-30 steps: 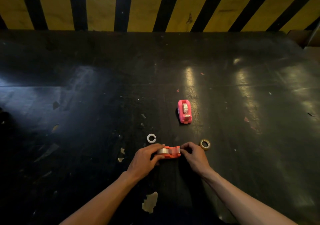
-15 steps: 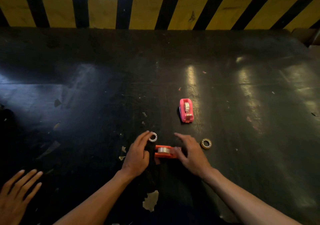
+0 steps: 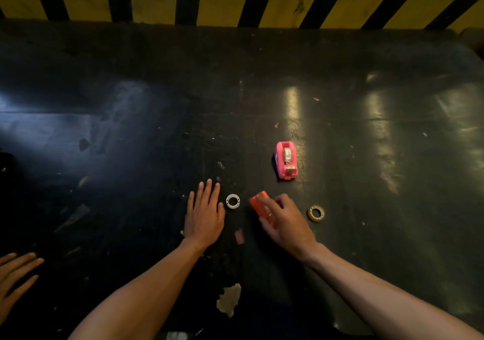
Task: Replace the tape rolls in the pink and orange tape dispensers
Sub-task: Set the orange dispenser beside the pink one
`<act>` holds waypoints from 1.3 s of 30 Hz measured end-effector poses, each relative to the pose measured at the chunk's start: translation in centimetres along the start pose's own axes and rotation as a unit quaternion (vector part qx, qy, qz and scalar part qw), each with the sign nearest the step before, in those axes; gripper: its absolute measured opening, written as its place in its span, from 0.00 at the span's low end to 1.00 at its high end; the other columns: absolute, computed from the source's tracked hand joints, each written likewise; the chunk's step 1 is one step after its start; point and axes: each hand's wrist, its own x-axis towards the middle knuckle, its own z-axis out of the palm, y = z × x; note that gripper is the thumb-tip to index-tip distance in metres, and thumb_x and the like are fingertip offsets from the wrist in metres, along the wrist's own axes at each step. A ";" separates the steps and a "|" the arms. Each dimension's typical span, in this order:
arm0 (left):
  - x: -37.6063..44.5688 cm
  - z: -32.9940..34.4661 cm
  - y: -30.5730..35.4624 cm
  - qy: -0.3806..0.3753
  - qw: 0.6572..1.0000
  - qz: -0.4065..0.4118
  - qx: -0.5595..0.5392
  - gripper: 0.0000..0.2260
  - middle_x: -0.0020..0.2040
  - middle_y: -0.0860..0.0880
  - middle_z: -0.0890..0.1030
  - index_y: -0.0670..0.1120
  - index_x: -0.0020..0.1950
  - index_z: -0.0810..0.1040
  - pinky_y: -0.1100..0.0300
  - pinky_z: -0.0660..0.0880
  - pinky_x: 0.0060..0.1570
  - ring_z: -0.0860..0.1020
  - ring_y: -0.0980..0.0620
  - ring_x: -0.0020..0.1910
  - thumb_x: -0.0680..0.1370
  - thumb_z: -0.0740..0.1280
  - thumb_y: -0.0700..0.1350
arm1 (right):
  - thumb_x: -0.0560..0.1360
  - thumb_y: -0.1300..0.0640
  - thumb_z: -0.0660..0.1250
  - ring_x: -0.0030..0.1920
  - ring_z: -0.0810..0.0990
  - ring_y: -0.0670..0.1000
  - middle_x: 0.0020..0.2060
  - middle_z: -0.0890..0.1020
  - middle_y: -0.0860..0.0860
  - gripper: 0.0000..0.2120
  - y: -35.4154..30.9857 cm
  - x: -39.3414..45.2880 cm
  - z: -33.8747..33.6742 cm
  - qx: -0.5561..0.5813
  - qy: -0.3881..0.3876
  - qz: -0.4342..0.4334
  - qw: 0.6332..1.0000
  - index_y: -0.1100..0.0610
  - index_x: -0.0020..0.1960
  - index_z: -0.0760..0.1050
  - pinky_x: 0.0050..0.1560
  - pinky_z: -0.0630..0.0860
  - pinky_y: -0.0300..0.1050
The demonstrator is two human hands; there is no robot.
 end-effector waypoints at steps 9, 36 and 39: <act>-0.1 0.2 0.1 0.011 1.000 -0.008 0.027 0.27 0.81 0.47 0.57 0.48 0.79 0.57 0.45 0.50 0.78 0.50 0.49 0.81 0.81 0.49 0.54 | 0.73 0.52 0.71 0.58 0.76 0.59 0.60 0.72 0.58 0.22 -0.7 10.2 0.4 0.081 0.065 0.169 0.980 0.43 0.65 0.69 0.55 0.72 0.45; 0.2 -3.1 -0.7 -0.054 0.981 0.061 -0.175 0.31 0.74 0.49 0.68 0.53 0.78 0.63 0.46 0.62 0.74 0.62 0.50 0.74 0.78 0.63 0.62 | 0.72 0.41 0.67 0.63 0.70 0.62 0.60 0.70 0.57 0.24 5.0 1.8 -4.9 -0.139 -0.122 0.280 0.942 0.49 0.64 0.67 0.59 0.71 0.60; 0.6 -3.4 -0.2 -0.077 0.987 0.097 -0.099 0.31 0.70 0.51 0.69 0.58 0.77 0.64 0.50 0.66 0.69 0.65 0.49 0.70 0.76 0.68 0.61 | 0.70 0.40 0.70 0.66 0.66 0.63 0.65 0.65 0.57 0.31 5.7 0.3 -5.8 -0.148 -0.203 0.307 0.918 0.46 0.69 0.62 0.59 0.73 0.64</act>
